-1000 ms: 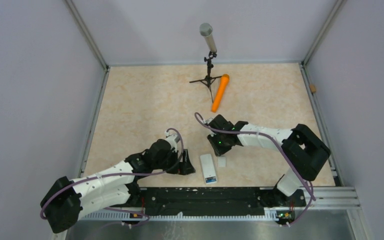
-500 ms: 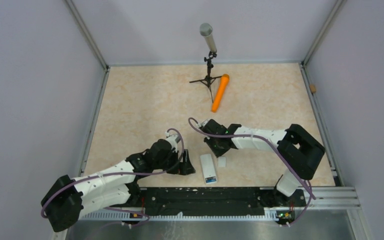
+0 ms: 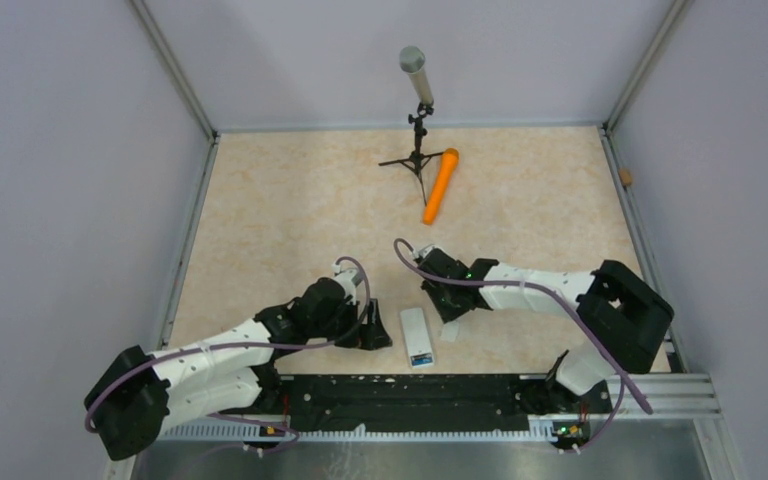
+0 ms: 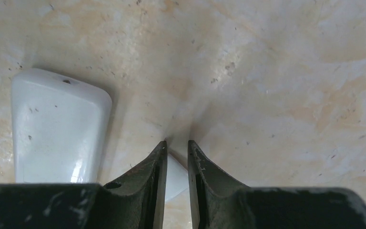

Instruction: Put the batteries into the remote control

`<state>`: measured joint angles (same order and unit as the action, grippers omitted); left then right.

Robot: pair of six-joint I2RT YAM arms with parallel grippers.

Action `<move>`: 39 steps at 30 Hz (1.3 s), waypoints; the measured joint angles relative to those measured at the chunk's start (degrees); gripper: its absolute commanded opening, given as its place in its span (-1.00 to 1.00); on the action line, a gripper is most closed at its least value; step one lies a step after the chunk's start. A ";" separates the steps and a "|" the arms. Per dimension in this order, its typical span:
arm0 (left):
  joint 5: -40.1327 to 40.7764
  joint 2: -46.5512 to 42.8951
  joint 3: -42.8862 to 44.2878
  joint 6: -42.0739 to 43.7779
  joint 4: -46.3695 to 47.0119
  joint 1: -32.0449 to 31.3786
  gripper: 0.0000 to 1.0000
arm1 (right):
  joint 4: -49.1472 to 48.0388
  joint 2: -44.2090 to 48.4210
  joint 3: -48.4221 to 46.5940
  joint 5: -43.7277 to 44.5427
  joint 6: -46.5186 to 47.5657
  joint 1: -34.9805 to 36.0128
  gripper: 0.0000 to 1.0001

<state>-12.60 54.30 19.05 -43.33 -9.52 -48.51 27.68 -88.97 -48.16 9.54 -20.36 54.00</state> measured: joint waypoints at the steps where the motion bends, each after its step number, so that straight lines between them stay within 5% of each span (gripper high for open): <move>1: -0.07 0.24 0.02 0.00 0.22 0.00 0.97 | -0.02 0.59 0.61 0.04 -0.50 0.00 -0.57; 15: -1.68 2.14 0.02 -0.09 3.08 0.00 0.97 | 3.63 9.33 7.98 0.55 -8.94 1.01 -0.56; 30: -1.99 2.12 0.02 -0.24 3.08 0.00 0.98 | 8.17 22.21 8.39 -2.82 -11.74 1.03 0.24; 39: -2.29 2.12 0.02 -0.26 3.08 0.00 0.97 | 8.55 22.49 11.80 -5.38 -15.47 1.88 0.38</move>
<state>-14.90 56.42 19.07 -43.59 -6.44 -48.51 36.23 -66.48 -36.36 4.16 -35.83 55.88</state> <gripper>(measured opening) 0.986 0.668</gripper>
